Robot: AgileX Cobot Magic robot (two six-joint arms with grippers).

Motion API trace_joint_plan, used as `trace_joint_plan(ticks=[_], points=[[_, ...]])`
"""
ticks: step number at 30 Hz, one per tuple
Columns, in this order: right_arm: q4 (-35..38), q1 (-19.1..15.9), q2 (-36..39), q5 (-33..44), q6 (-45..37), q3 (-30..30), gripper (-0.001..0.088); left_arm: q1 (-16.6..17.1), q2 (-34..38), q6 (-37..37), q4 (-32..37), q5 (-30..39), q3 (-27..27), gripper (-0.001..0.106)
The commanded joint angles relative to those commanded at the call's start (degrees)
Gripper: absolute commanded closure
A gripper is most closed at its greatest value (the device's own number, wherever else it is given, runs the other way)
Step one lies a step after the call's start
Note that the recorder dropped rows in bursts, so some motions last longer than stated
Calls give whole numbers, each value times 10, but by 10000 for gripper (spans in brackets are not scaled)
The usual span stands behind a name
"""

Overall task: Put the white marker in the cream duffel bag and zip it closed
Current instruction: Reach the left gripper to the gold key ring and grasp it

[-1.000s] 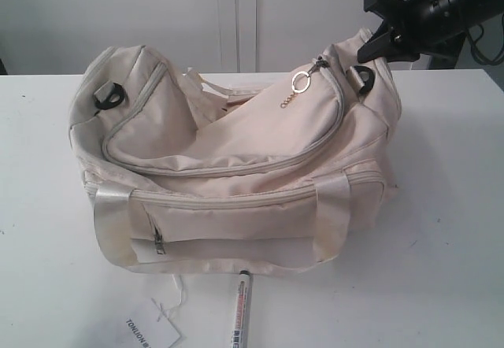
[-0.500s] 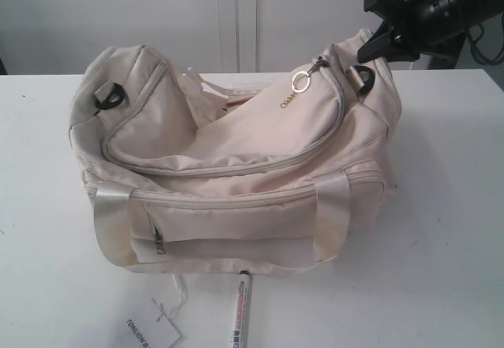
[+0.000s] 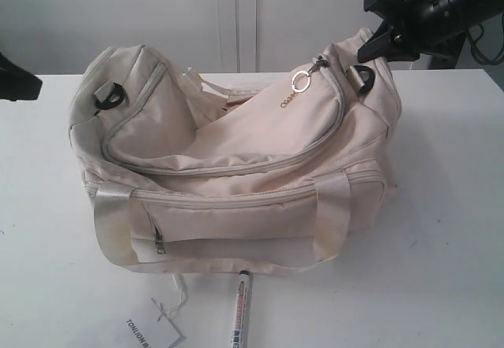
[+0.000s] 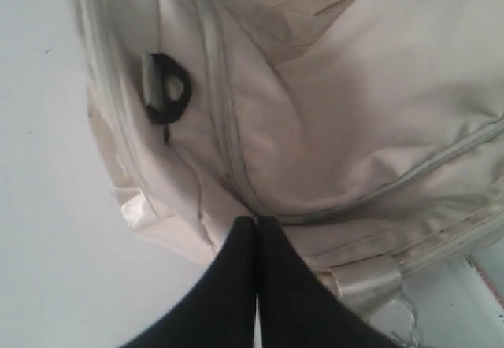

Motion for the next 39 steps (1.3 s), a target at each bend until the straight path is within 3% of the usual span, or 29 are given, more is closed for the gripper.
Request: trace_joint_plan(ticks=[7,16,28,39], points=[[0,0,0,-1,0,0,838,-71,72,11,-1,-30,-46,1053],[0,0,0,-1,0,0,838,-121,174,64,-49,-50,-134,1053],[0,0,0,-1,0,0,838,-124,308,187,-213,-3,-255,1053],[0,0,0,-1,0,0,838,-124,395,228,-259,41,-346,1053]])
